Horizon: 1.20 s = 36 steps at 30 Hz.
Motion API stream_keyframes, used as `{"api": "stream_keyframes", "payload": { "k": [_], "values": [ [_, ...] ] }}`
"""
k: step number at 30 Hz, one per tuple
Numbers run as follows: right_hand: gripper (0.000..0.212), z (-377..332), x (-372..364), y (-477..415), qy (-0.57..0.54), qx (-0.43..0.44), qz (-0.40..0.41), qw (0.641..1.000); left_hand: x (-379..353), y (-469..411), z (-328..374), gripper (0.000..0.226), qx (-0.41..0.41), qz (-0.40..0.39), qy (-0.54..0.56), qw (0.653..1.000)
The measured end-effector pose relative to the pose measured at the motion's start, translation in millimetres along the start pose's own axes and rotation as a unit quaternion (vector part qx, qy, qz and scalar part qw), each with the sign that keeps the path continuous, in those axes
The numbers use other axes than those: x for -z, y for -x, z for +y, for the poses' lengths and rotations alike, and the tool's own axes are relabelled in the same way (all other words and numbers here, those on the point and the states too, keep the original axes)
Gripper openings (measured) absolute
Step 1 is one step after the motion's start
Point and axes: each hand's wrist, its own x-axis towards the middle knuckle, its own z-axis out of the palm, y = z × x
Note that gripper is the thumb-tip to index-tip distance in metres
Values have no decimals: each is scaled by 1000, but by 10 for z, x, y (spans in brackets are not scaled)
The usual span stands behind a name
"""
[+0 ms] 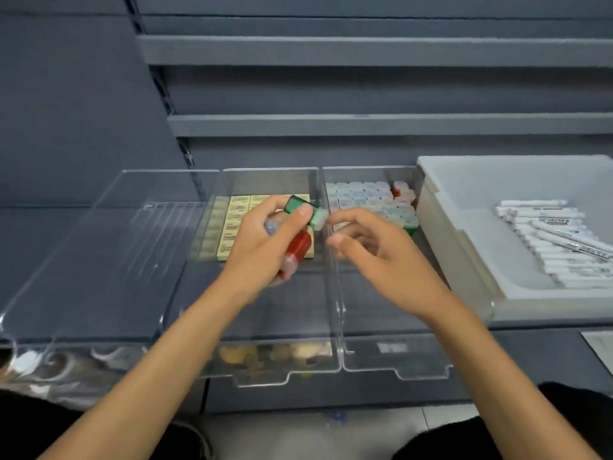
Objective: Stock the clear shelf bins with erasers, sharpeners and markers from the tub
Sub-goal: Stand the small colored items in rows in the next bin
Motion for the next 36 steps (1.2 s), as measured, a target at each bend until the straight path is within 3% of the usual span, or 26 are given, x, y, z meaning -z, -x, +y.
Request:
{"api": "stream_keyframes", "payload": {
  "k": [5,8,15,20,25,29,36],
  "values": [
    [19,-55,-152,-75,-4,16,5,1000,233,-32,-169,44,-23,-74,-44,996],
    [18,-52,-198,-50,-37,14,21,999,342,-113,-208,57,-9,-67,-33,997],
    [36,5,-378,-166,-9,68,19,997,297,-159,-317,23,35,-65,32,997],
    [29,41,-199,-212,10,59,33,998,149,-201,-342,35,46,-80,59,994],
    [21,62,-23,-373,29,80,37,996,90,-295,-361,32,14,-75,34,996],
    [21,216,-122,-322,-9,85,61,994,69,-332,-431,31,-19,-71,-17,997],
    [24,268,-118,-212,-45,68,55,995,0,-278,-456,41,4,-98,-22,995]
  ]
}}
